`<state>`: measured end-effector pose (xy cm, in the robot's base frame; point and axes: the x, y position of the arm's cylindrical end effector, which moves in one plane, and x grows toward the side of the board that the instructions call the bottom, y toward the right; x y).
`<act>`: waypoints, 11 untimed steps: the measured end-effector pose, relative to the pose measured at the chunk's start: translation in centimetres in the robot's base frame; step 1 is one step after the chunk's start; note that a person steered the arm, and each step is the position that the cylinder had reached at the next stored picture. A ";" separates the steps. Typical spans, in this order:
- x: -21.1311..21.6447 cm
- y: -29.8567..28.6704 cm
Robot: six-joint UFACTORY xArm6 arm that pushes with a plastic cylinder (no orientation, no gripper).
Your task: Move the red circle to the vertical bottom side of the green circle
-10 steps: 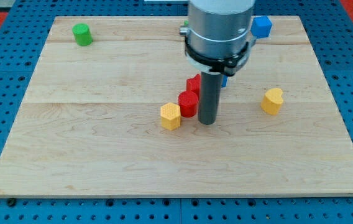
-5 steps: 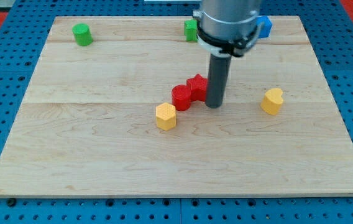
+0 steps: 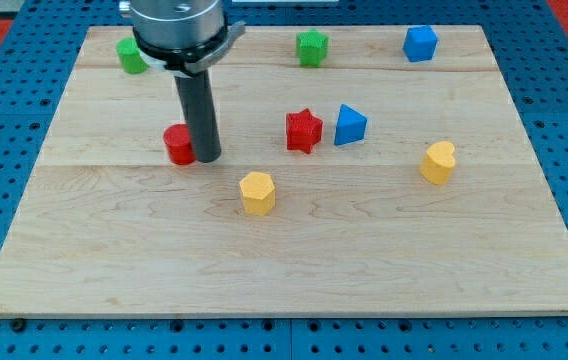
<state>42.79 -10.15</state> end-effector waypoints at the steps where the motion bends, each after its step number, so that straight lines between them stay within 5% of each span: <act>1: -1.2 0.6; 3: 0.6 -5.1; 5: -2.8 -0.8; 8: 0.0 -3.6; 10: -3.7 -0.1; 11: -2.2 -4.4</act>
